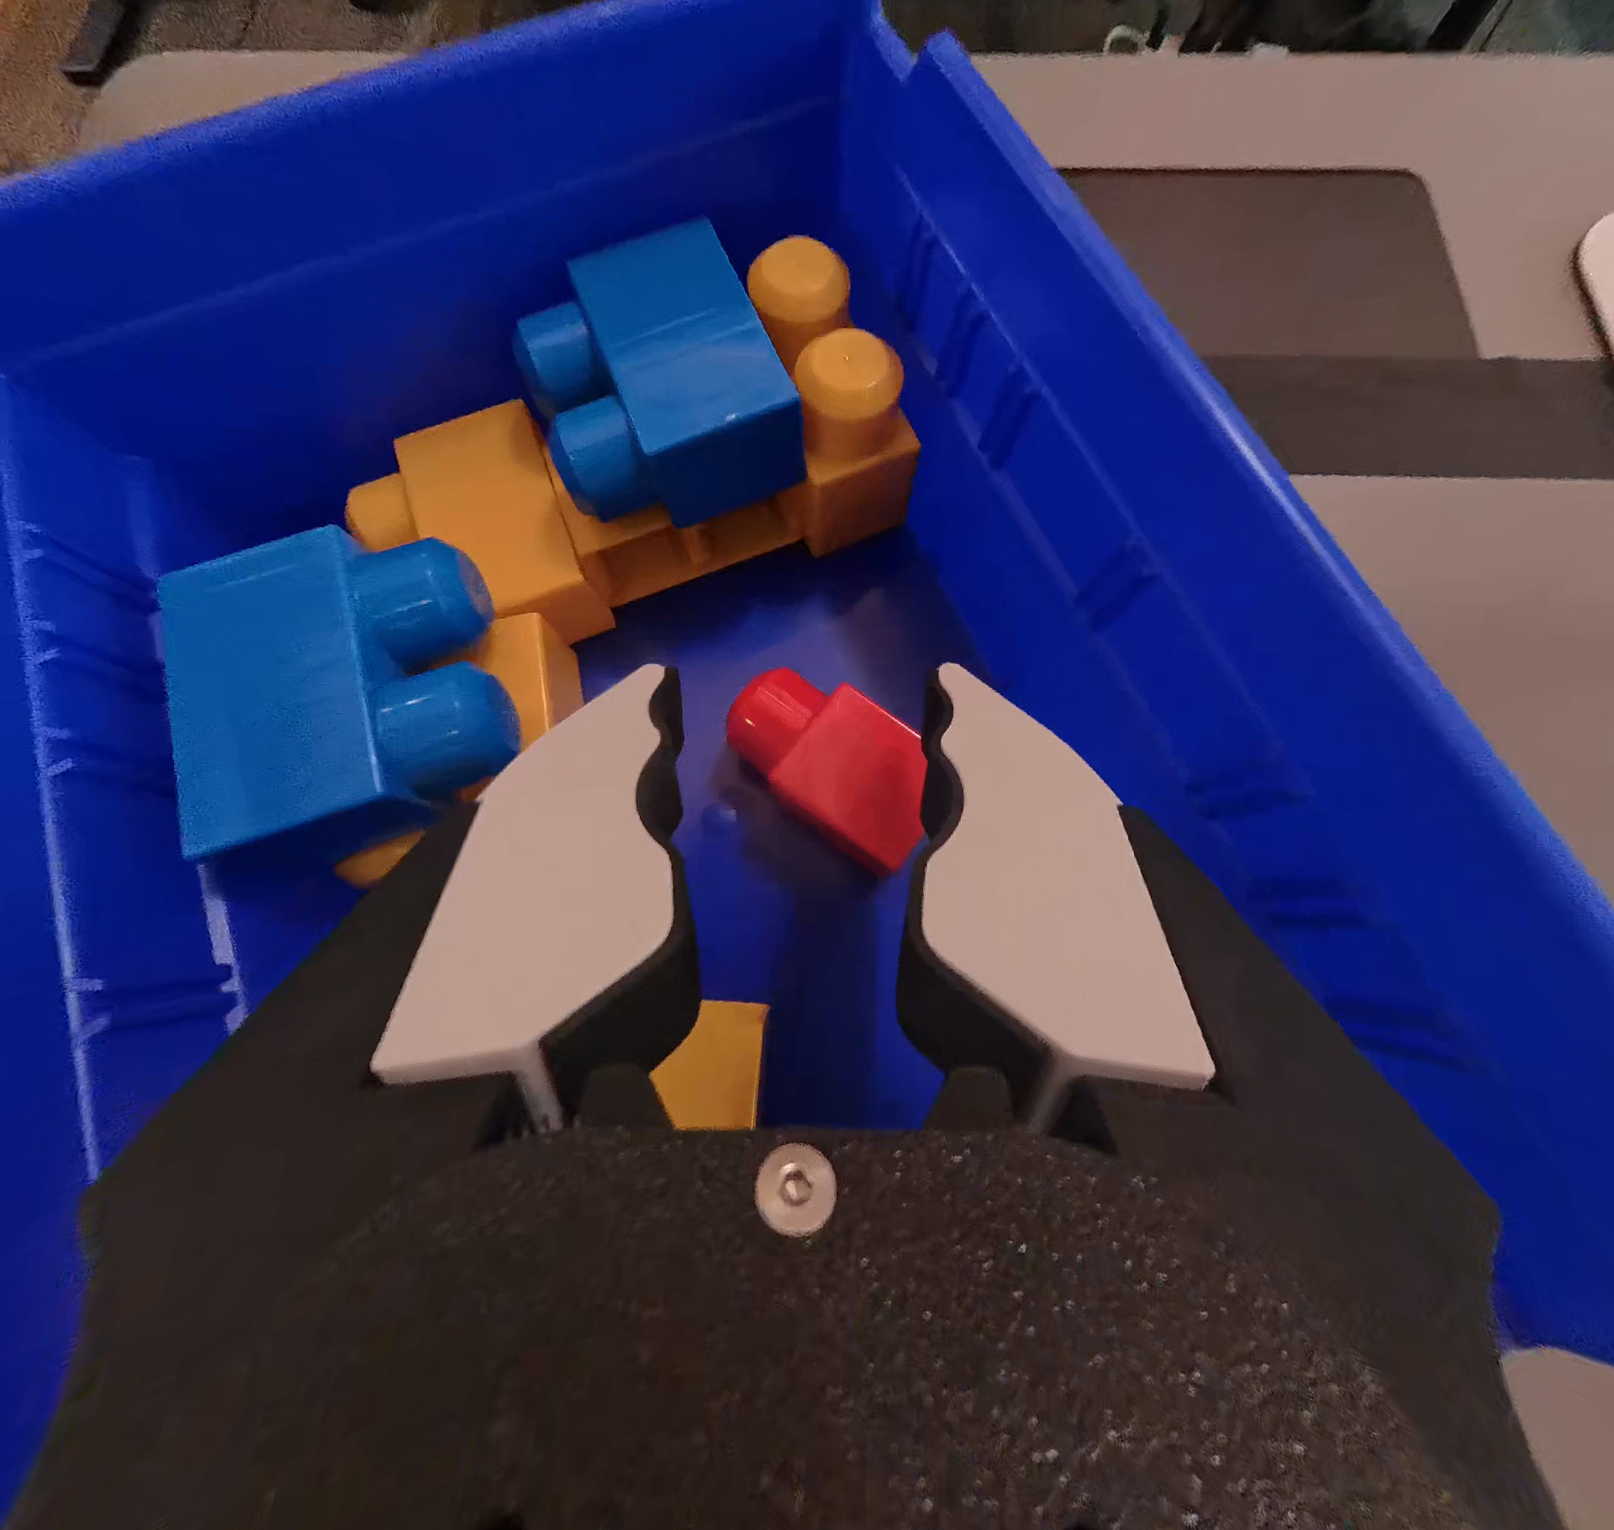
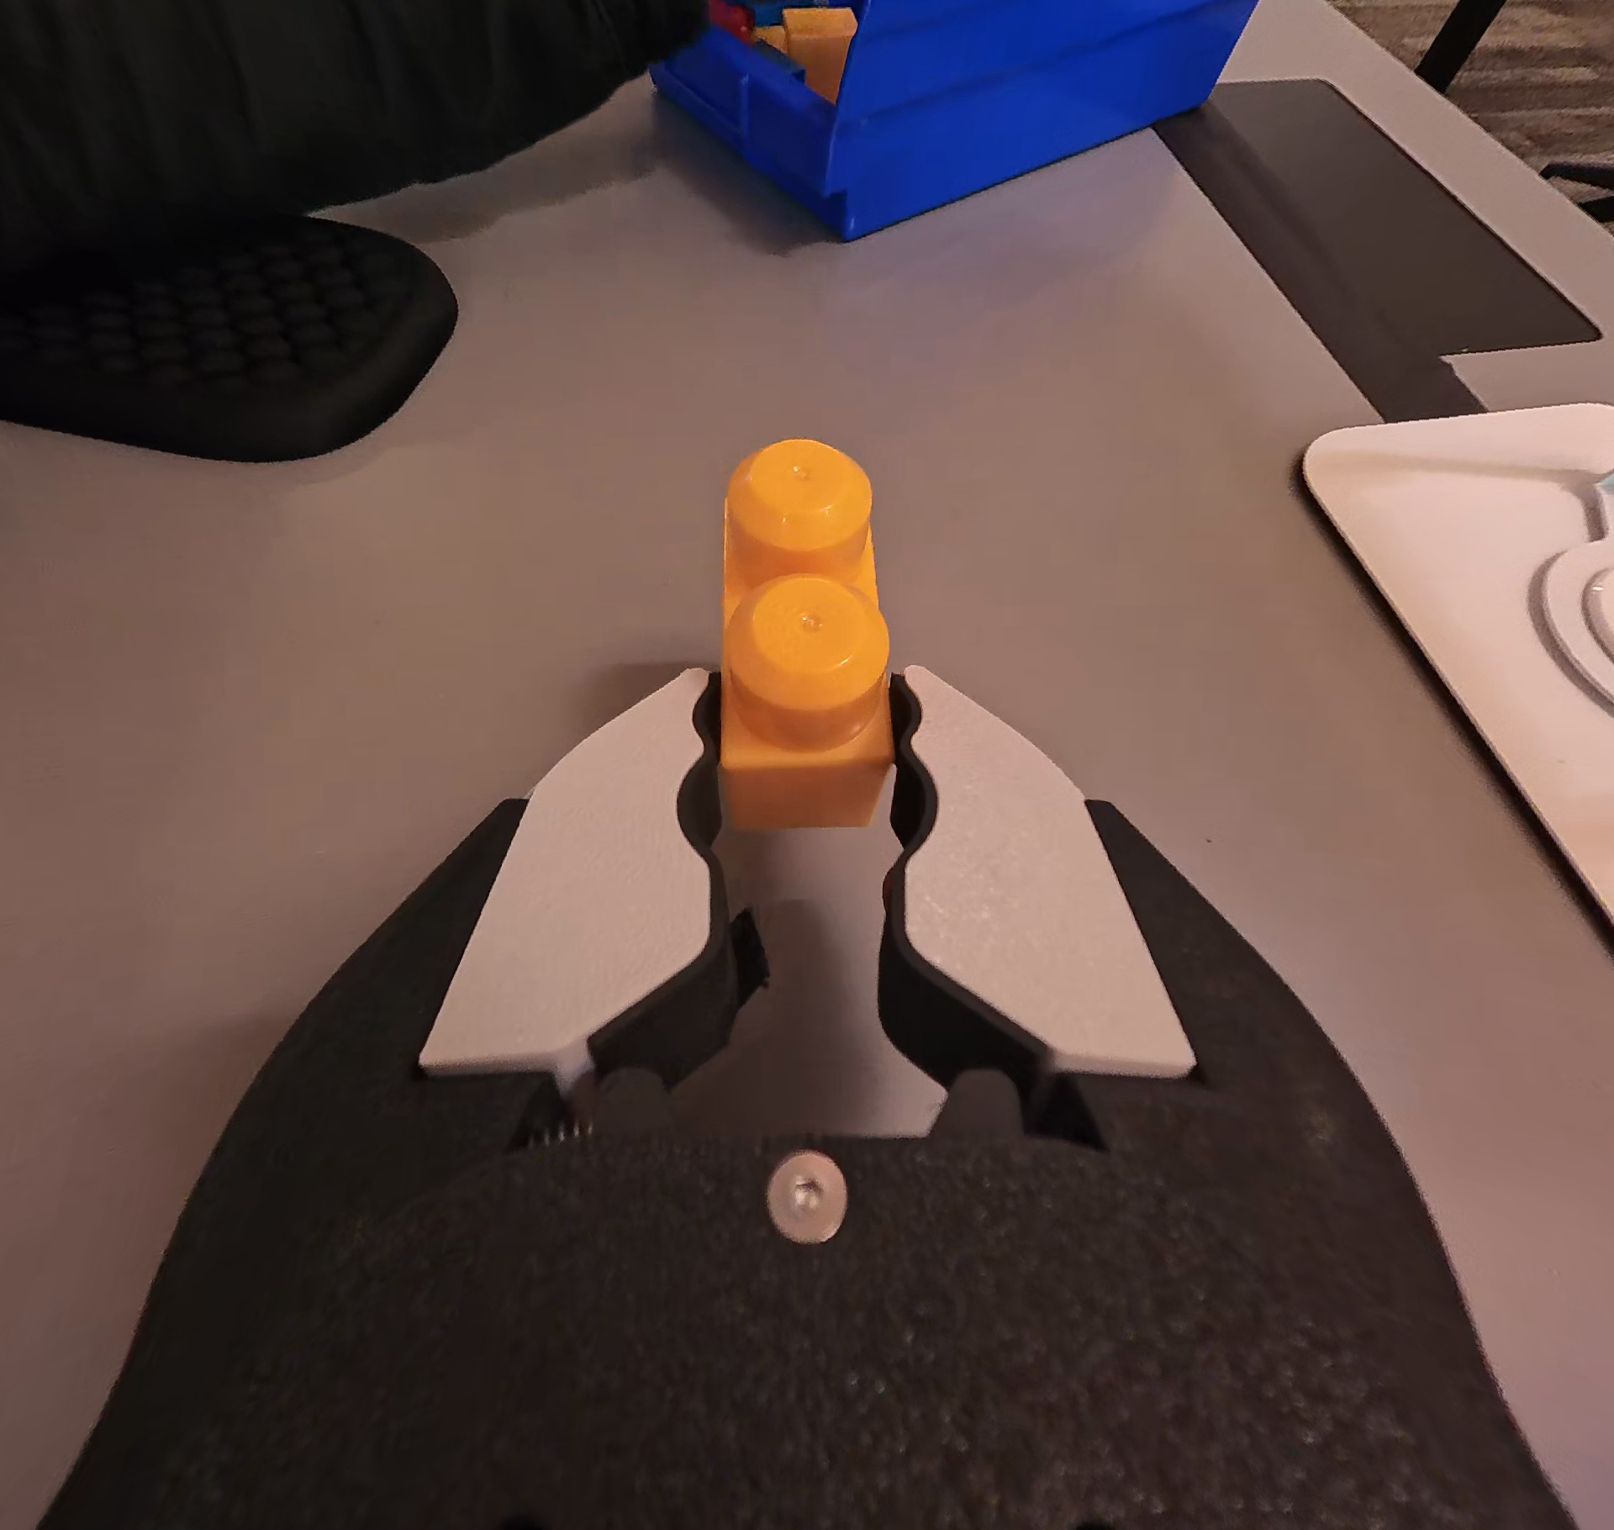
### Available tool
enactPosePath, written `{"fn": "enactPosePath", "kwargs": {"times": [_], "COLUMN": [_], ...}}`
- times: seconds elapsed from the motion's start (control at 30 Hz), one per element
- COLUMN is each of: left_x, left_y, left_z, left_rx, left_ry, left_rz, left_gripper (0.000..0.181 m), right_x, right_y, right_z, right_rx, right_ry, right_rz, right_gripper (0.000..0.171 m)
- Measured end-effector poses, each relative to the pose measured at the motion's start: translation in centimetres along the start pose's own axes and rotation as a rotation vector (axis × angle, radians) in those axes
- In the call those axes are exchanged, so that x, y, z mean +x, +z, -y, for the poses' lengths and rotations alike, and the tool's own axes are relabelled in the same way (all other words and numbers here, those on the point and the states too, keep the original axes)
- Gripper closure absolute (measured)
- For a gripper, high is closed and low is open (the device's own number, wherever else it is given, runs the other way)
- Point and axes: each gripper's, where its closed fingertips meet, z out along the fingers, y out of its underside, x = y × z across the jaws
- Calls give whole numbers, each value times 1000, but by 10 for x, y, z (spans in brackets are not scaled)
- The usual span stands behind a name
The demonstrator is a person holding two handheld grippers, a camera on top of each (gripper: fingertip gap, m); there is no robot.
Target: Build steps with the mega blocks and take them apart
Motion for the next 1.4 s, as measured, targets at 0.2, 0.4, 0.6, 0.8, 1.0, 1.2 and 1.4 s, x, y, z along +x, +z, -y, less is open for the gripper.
{"fn": "enactPosePath", "kwargs": {"times": [0.2,0.4,0.6,0.8,1.0,1.2,1.4], "left_x": [3,8,8,8,9,12,7], "left_y": [16,15,13,11,8,10,9], "left_z": [-20,-27,-29,-32,-35,-40,-43], "left_rx": [-123,-177,-191,-210,-228,-260,-278], "left_ry": [14,3,3,12,4,38,95], "left_rz": [4,-36,-51,-53,-69,-64,-36], "left_gripper": [120,126,125,122,119,121,142], "right_x": [-2,-5,-9,-11,-10,-10,-9], "right_y": [2,3,7,10,10,9,2], "right_z": [0,-8,-25,-36,-42,-39,-18], "right_rx": [-3,-45,-133,-189,-220,-208,-103], "right_ry": [4,-30,-70,-91,-99,-98,-67], "right_rz": [12,25,47,59,54,52,49], "right_gripper": [135,135,135,135,135,135,132]}}
